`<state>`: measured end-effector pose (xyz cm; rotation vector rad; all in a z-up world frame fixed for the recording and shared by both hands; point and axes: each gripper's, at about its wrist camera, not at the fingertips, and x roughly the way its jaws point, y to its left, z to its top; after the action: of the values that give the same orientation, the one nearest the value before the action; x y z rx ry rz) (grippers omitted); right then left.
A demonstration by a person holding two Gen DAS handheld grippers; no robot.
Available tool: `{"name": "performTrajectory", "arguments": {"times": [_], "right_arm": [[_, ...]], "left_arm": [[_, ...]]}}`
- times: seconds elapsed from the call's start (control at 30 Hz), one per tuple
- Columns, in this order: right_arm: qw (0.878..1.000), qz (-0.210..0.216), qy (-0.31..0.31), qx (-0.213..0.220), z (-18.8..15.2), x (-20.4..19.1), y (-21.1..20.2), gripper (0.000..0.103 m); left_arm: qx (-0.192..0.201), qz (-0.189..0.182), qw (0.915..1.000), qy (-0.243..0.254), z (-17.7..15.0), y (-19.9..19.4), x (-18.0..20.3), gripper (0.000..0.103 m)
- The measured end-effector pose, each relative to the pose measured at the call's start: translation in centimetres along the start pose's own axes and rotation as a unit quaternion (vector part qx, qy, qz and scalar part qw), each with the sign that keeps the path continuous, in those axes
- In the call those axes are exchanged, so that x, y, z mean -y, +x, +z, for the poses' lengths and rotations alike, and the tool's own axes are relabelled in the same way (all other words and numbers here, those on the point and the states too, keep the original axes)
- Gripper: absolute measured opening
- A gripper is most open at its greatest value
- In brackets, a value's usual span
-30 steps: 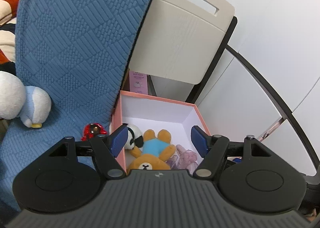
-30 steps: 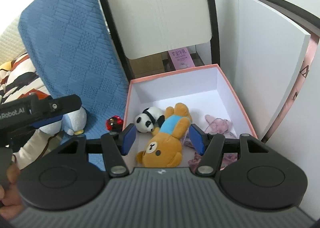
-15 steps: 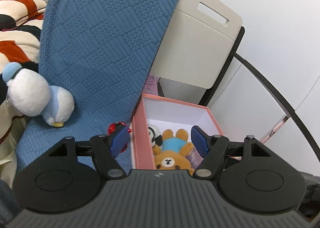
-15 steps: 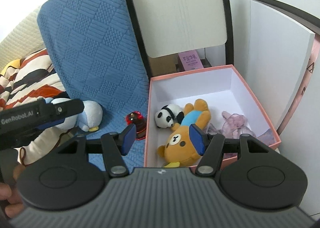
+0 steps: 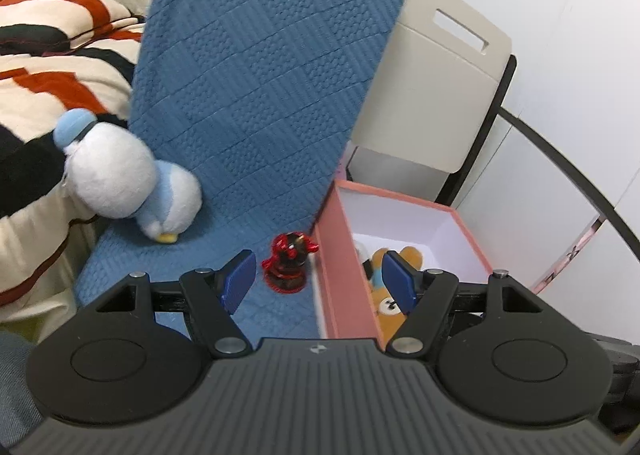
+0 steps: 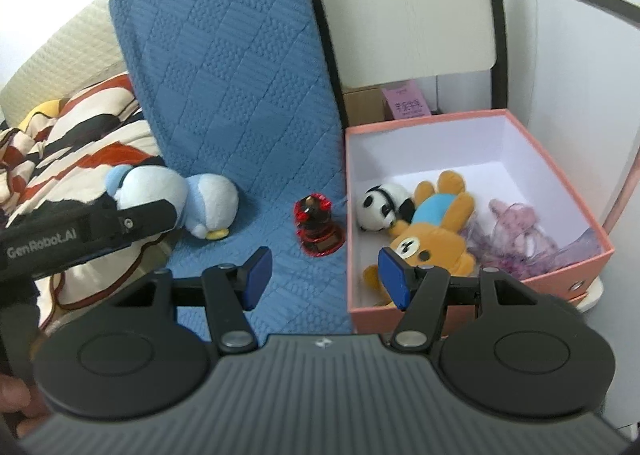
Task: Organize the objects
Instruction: 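Move both tools back toward the penguin and devil figurine on the cushion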
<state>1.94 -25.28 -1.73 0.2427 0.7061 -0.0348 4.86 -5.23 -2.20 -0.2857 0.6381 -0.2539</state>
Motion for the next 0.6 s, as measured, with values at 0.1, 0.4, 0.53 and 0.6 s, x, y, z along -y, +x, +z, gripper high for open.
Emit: {"name": "performTrajectory", "arguments": {"times": [0.1, 0.4, 0.53, 0.6], "right_arm": [[1.0, -0.003, -0.007, -0.008, -0.5, -0.5, 1.1, 0.061], [0.999, 0.003, -0.028, -0.016, -0.4, -1.7, 5.2, 0.061], [0.999, 0.008, -0.038, -0.018, -0.2, -1.9, 7.5, 0.062], [0.999, 0.008, -0.05, -0.018, -0.2, -1.9, 8.6, 0.063]], "left_arm": [[0.003, 0.013, 0.9999, 0.006, -0.9, -0.3, -1.1, 0.074], [0.026, 0.052, 0.9981, 0.02, -1.4, 1.4, -4.6, 0.079], [0.03, 0.067, 0.9972, 0.011, -1.5, 4.0, -6.3, 0.087], [0.034, 0.068, 0.9971, -0.003, -1.7, 5.3, -7.3, 0.092]]}}
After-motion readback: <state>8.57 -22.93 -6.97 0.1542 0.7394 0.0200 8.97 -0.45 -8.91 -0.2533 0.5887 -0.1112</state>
